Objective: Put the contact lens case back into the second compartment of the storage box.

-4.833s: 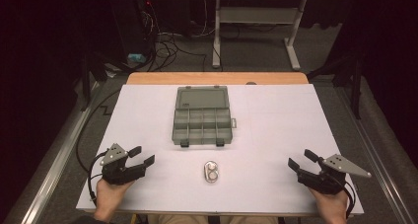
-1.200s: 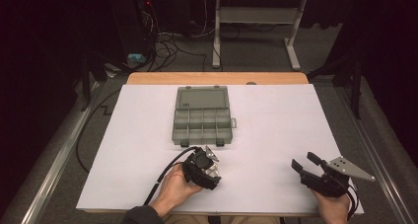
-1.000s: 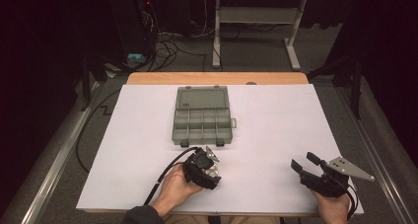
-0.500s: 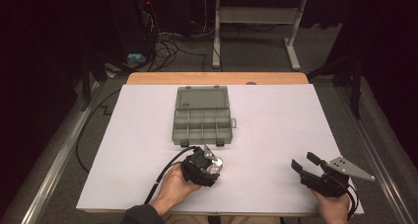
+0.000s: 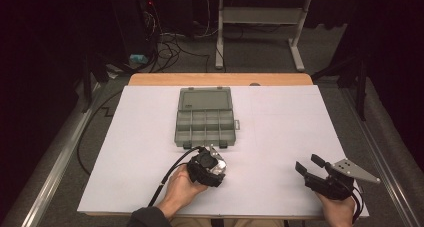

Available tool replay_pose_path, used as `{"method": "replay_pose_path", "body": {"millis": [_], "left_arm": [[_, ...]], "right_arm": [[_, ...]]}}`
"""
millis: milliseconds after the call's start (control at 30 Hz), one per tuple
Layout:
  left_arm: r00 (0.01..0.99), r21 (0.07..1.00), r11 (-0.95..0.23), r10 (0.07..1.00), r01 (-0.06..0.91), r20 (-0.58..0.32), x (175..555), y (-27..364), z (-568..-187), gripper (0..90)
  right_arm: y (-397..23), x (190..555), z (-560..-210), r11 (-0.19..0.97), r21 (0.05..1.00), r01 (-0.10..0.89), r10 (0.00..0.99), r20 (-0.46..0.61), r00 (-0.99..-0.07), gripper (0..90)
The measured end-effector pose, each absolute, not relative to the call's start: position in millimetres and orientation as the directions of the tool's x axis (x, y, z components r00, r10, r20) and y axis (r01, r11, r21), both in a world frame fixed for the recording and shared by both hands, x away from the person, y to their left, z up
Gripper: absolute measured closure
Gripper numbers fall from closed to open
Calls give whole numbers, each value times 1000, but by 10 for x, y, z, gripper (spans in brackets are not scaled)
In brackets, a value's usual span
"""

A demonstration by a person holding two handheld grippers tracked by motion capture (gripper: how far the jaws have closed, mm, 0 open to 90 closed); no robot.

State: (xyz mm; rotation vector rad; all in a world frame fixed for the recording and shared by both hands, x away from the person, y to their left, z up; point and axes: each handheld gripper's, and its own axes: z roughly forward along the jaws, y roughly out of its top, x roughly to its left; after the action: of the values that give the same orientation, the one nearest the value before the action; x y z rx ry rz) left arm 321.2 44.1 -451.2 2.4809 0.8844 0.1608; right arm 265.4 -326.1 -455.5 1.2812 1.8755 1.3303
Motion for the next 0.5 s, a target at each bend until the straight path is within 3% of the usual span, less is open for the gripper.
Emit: {"method": "replay_pose_path", "body": {"millis": [200, 400, 500], "left_arm": [[776, 484, -663, 628, 571, -56, 3228, 467, -4504, 474], [771, 496, -653, 635, 572, -53, 3232, 450, -4514, 445], [768, 498, -651, 638, 573, -51, 3241, 440, -4519, 473]], "right_arm": [[-3259, 2654, -4553, 83, 913, 400, 894, 109, -434, 323], [-3256, 2654, -4553, 83, 912, 402, 895, 109, -433, 324], [-3256, 2654, -4554, 83, 911, 403, 894, 110, -434, 324]]}}
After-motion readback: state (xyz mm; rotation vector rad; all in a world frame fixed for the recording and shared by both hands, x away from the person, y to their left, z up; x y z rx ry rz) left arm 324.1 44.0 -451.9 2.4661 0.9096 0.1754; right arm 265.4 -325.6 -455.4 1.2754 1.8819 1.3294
